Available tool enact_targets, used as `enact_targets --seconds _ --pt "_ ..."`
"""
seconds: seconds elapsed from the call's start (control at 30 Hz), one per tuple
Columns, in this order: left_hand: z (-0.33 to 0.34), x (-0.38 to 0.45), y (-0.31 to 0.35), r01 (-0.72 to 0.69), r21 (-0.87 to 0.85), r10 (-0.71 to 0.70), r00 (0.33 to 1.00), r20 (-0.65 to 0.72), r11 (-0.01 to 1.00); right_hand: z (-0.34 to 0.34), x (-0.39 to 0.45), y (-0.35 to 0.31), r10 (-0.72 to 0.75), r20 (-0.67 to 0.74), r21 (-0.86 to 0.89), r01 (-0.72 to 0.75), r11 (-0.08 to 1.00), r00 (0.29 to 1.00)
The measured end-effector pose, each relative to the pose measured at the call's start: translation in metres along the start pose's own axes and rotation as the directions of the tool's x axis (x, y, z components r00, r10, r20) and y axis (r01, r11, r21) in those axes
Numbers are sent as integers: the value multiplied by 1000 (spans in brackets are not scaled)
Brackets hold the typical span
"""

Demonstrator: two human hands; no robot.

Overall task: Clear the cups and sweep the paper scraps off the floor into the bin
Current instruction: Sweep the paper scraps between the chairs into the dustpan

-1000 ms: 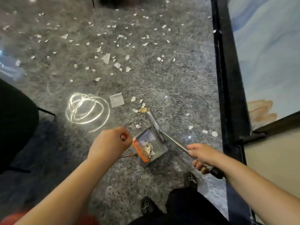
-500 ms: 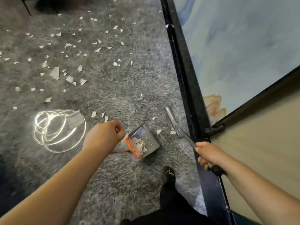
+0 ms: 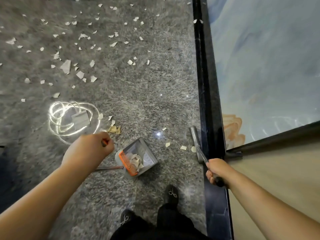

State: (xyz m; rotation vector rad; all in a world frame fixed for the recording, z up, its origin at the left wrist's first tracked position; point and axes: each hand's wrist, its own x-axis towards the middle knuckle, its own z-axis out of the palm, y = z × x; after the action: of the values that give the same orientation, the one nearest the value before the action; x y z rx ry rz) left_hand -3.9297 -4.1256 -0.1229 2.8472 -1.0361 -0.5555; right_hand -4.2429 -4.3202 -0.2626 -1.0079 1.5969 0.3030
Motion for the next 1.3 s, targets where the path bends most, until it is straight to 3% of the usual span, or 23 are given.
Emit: enact_targets --seconds 0.2,0.67,0.9,1.1,1.3 --pt "-3 1 -14 58 -9 -59 998 -31 998 44 8 -22 51 69 -47 -47 998 996" --pt "-25 9 -99 238 -159 -252 965 -75 958 186 -16 -131 -103 301 -220 174 960 948" --pt "-42 -3 -167 341 -232 -370 924 -97 911 286 -18 -171 -63 327 -304 168 938 943" --pt "-50 -14 -225 403 -309 -457 881 -124 861 347 -38 -196 -2 422 -214 102 972 907" --pt "-58 -38 -278 441 -359 -524 833 -177 823 391 -61 -202 -41 463 -289 195 937 885"
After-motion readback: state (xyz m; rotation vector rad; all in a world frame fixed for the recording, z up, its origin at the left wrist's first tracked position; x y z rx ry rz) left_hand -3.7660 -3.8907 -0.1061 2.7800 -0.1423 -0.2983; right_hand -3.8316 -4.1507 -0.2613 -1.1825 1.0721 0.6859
